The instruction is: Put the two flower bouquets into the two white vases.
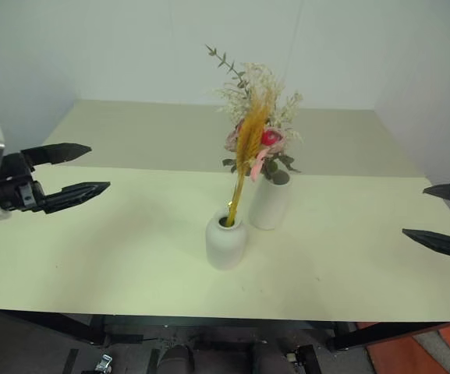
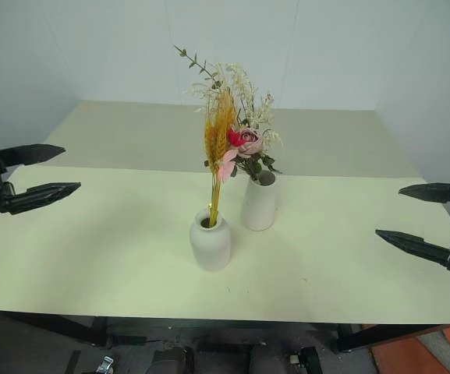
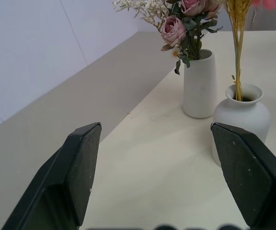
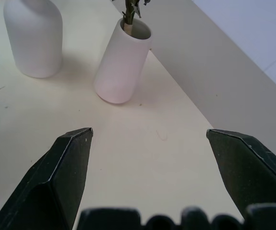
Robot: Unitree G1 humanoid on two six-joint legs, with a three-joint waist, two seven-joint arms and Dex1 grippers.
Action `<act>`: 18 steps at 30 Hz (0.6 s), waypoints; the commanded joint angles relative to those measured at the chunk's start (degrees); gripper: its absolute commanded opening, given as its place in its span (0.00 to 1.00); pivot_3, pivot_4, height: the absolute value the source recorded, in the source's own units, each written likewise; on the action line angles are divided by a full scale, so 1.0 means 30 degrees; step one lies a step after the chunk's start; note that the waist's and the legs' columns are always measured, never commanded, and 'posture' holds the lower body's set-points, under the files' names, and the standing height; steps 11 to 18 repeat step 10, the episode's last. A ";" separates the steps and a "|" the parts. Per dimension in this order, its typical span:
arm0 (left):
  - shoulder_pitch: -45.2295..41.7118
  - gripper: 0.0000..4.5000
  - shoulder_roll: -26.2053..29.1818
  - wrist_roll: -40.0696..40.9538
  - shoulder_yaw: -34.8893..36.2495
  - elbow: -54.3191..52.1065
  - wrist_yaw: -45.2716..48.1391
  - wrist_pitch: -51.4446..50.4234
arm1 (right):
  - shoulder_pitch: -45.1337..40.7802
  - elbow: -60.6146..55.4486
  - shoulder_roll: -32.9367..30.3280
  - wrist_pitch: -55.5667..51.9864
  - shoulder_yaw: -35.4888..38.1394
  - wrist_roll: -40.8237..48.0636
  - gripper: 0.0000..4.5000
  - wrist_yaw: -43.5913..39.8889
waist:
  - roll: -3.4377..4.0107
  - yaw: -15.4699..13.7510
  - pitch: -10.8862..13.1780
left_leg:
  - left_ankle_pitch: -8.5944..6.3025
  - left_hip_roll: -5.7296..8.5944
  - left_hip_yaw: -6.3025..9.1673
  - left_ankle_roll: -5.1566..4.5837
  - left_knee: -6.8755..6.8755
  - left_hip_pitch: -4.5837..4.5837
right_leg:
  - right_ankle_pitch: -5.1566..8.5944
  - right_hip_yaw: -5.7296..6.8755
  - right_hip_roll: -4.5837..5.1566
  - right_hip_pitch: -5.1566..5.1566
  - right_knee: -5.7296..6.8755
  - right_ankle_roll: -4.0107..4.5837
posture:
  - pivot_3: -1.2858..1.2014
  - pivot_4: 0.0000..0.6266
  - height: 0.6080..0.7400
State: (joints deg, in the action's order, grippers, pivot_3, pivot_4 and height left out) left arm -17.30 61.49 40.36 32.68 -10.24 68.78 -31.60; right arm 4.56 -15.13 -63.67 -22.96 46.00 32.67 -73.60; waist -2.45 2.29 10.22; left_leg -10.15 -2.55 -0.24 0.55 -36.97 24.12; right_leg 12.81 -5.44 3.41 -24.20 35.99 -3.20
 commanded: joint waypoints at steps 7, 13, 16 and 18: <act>-0.0314 0.88 0.0536 -0.0130 0.0205 0.0340 0.0230 0.0915 | -0.0297 -0.0033 -0.0396 0.0184 0.0751 -0.0027 1.00 -0.0212 | 0.0000 0.0005 0.0000 | 0.0000 -0.0003 -0.0004 0.0000 0.0000 -0.0001 | -0.0001 0.0000 -0.0001 -0.0001 0.0002 0.0001 | 0.52 0.24 1.00; -0.0196 0.88 0.0540 -0.0164 0.0252 0.0310 0.0238 0.1040 | -0.0249 -0.0067 -0.0345 0.0170 0.0829 -0.0072 1.00 -0.0220 | 0.0000 0.0005 0.0000 | 0.0000 -0.0004 -0.0006 0.0000 0.0000 0.0001 | -0.0001 -0.0001 -0.0001 -0.0001 0.0002 0.0001 | 0.52 0.24 1.00; -0.0196 0.88 0.0540 -0.0164 0.0252 0.0310 0.0238 0.1040 | -0.0249 -0.0067 -0.0345 0.0170 0.0829 -0.0072 1.00 -0.0220 | 0.0000 0.0005 0.0000 | 0.0000 -0.0004 -0.0006 0.0000 0.0000 0.0001 | -0.0001 -0.0001 -0.0001 -0.0001 0.0002 0.0001 | 0.52 0.24 1.00; -0.0196 0.88 0.0540 -0.0164 0.0252 0.0310 0.0238 0.1040 | -0.0249 -0.0067 -0.0345 0.0170 0.0829 -0.0072 1.00 -0.0220 | 0.0000 0.0005 0.0000 | 0.0000 -0.0004 -0.0006 0.0000 0.0000 0.0001 | -0.0001 -0.0001 -0.0001 -0.0001 0.0002 0.0001 | 0.52 0.24 1.00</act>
